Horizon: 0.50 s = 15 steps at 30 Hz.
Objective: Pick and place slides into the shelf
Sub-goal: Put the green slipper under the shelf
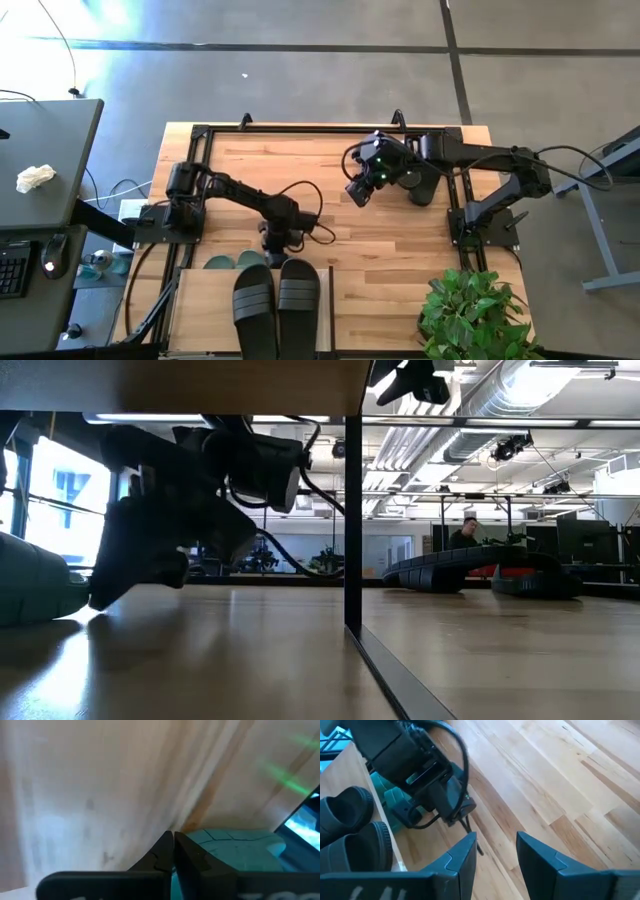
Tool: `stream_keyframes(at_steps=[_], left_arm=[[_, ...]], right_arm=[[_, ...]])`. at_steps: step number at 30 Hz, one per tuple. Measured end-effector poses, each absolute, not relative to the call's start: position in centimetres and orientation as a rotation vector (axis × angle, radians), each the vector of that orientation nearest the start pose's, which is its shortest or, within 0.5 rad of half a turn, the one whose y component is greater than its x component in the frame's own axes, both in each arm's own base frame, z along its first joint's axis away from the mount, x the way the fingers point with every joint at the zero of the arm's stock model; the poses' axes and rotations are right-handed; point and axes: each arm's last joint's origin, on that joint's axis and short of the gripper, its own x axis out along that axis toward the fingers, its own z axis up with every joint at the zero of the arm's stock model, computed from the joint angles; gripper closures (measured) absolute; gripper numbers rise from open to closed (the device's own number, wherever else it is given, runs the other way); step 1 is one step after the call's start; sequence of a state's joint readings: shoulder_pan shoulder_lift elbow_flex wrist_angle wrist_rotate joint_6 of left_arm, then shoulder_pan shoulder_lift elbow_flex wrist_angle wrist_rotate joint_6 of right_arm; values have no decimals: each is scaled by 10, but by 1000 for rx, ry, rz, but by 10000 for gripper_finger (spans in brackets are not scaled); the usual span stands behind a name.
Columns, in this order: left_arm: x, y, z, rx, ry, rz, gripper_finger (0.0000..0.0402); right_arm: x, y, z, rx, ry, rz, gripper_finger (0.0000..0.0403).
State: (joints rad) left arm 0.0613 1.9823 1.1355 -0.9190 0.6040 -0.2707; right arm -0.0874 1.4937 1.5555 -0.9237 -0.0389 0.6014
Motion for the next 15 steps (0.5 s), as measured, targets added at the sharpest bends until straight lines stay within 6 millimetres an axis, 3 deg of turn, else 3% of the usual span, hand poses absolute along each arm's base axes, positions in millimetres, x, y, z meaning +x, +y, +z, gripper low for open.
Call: stream_keyframes(at_steps=[15], left_arm=[[317, -5, 112, -802, 1750, -188, 396]], right_arm=[[302, -26, 369, 604, 827, -275, 274]])
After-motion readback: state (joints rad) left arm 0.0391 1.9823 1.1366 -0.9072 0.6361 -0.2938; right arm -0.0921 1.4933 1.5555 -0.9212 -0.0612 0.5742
